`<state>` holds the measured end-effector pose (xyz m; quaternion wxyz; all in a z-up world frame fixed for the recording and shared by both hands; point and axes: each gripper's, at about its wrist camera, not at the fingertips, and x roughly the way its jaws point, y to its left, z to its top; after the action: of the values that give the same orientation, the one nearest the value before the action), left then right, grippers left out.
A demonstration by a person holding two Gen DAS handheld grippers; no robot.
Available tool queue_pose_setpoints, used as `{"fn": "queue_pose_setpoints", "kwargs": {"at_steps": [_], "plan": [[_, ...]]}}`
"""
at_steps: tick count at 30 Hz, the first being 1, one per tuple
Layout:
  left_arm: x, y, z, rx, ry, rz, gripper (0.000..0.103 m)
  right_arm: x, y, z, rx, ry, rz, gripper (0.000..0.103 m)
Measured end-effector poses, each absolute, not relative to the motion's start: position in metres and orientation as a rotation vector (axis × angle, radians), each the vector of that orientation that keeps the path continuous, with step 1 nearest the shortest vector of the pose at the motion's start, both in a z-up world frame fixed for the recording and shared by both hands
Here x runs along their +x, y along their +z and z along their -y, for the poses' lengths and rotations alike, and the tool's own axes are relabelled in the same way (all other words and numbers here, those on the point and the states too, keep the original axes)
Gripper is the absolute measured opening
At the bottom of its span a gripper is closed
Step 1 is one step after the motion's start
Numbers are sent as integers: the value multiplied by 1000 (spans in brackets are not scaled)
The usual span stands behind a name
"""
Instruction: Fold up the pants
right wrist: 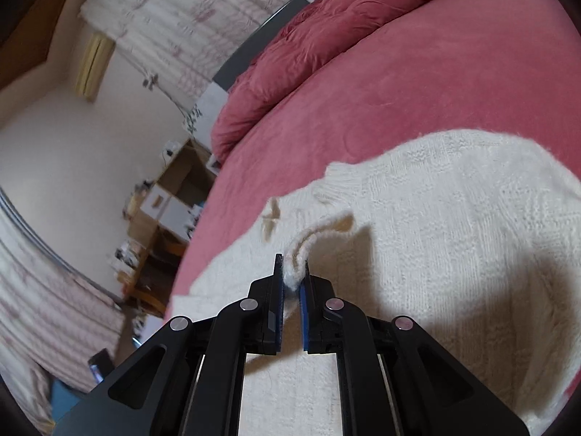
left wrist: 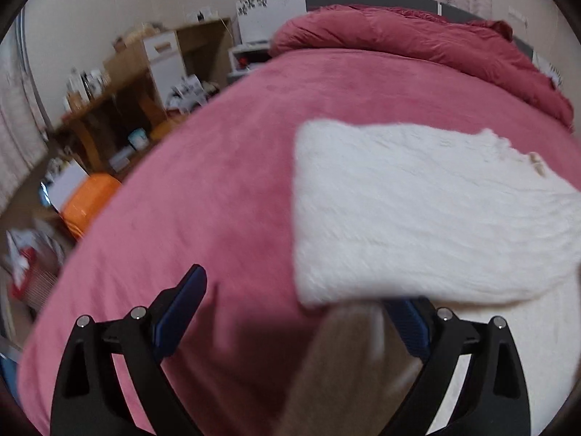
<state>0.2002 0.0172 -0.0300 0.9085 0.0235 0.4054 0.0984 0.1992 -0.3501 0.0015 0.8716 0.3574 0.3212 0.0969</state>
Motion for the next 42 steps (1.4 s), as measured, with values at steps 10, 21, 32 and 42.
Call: {"fn": "queue_pose_setpoints", "kwargs": {"at_steps": [10, 21, 32, 42], "plan": [[205, -47, -42, -32, 210, -827, 100, 206, -13, 366, 700, 92, -720, 6], [196, -48, -81, -300, 67, -806, 101, 210, -37, 359, 701, 102, -802, 6], [204, -30, -66, -205, 154, -756, 100, 209, -22, 349, 621, 92, -771, 6], [207, -56, -98, -264, 177, -856, 101, 217, -35, 340, 518, 36, -847, 12]]}}
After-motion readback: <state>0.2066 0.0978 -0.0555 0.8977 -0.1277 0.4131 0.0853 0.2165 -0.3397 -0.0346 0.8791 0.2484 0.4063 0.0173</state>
